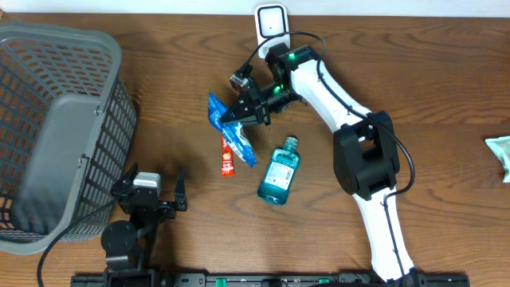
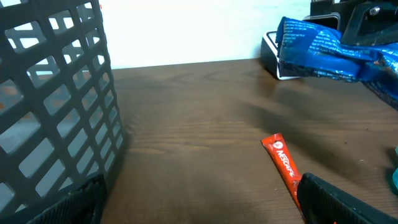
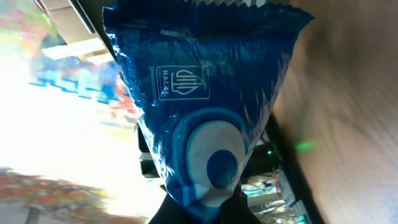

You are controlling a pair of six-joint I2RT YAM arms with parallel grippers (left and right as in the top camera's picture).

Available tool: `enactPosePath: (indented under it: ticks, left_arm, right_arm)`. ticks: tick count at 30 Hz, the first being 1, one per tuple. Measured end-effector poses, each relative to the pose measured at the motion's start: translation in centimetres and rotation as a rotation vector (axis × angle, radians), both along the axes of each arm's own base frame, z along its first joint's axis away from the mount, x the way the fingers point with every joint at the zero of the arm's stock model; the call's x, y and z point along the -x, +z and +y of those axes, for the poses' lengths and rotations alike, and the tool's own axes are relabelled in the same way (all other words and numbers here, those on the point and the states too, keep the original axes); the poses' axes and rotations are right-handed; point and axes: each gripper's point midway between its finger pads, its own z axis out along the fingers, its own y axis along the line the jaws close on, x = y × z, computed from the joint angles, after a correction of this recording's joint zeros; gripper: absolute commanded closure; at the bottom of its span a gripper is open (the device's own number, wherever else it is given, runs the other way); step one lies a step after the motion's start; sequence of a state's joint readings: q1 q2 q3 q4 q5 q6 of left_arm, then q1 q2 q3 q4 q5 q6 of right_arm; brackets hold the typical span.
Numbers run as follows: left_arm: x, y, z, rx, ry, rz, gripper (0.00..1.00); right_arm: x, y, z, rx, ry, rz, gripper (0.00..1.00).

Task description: Scan the item barcode

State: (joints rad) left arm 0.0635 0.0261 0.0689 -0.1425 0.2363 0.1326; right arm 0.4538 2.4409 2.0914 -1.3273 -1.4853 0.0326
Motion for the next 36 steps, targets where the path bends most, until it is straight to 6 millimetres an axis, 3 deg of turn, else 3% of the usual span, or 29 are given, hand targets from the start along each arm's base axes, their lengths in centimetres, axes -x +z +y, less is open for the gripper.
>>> enactPosePath:
  ticks: [24, 31, 36]
  left_arm:
    - [0.0, 0.0, 0.0, 0.000, 0.000, 0.000, 0.02]
    - [0.0, 0.0, 0.0, 0.000, 0.000, 0.000, 0.02]
    - [0.0, 0.0, 0.0, 0.000, 0.000, 0.000, 0.02]
  right_arm:
    - [2.1, 1.0, -1.0, 0.133, -0.010, 0.320, 0.98]
    - [2.6, -0.5, -1.5, 0.221, 0.011, 0.277, 0.98]
    - [2.4, -3.7, -2.2, 0.387, 0.022, 0.196, 0.99]
